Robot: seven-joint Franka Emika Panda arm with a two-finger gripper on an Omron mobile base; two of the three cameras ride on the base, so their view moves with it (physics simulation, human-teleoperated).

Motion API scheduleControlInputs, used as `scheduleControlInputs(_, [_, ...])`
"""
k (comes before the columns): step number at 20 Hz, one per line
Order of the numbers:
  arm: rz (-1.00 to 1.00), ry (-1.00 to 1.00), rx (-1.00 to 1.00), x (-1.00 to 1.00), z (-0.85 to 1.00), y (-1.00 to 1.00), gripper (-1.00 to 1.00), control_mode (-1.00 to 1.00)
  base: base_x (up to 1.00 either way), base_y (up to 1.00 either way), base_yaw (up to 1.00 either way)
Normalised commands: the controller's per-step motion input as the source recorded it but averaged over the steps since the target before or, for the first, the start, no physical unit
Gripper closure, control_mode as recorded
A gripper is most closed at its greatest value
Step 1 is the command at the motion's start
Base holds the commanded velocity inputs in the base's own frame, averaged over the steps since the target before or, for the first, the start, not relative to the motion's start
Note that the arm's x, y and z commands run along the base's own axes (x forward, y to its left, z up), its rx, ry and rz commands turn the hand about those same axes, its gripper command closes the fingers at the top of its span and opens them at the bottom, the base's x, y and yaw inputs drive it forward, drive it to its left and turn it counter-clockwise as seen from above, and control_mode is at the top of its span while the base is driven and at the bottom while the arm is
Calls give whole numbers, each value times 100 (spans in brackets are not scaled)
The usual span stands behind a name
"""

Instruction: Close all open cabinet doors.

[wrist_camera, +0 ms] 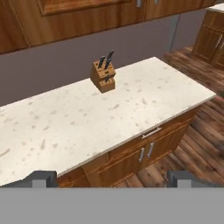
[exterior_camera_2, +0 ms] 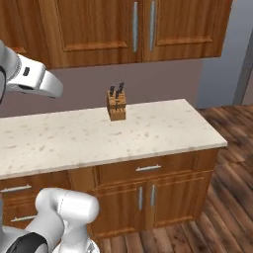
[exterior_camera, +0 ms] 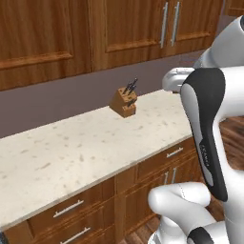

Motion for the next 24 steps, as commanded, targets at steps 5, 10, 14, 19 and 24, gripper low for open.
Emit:
scheduleControlInputs(5, [0,0,0,0,0,0,-100,100,2,-42,-47])
scheduleControlInputs(10, [0,0,0,0,0,0,-100,100,3,-41,-48])
scheduleControlInputs(14, [0,0,0,0,0,0,-100,100,4,-24,-51])
scheduleControlInputs(19, [0,0,0,0,0,0,-100,100,11,-24,-50])
scheduleControlInputs(24, [0,0,0,0,0,0,-100,100,52,-27,-46])
